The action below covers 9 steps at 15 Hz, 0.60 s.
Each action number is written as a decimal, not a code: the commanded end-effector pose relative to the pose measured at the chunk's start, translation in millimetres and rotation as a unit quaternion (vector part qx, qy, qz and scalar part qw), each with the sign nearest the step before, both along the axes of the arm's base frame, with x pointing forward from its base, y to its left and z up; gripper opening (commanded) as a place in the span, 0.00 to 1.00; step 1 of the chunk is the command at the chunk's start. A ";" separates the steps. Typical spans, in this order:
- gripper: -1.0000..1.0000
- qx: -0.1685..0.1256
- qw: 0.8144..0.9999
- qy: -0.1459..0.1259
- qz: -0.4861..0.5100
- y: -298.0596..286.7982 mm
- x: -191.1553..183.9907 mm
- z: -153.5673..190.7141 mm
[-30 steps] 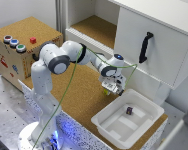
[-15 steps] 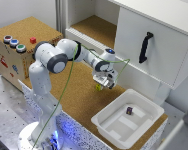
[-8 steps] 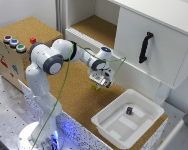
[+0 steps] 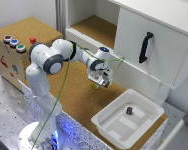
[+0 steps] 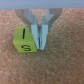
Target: Go push the yellow block to the left
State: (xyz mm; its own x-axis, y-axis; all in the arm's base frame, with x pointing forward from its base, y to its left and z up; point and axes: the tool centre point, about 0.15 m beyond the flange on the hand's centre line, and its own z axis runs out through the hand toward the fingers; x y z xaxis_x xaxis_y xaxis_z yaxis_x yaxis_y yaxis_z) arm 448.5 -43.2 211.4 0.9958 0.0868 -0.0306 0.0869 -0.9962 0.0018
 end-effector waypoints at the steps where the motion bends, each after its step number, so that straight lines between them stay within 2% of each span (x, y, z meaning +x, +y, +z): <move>1: 0.00 -0.030 0.999 0.022 -0.026 33.8 13.0 -4.8; 4: 0.00 -0.030 0.999 0.033 -0.028 47.4 1.0 6.9; 8: 0.00 -0.054 0.996 0.064 -0.039 66.8 -1.4 10.5; 9: 0.00 -0.048 0.996 0.063 -0.038 72.0 -1.3 10.2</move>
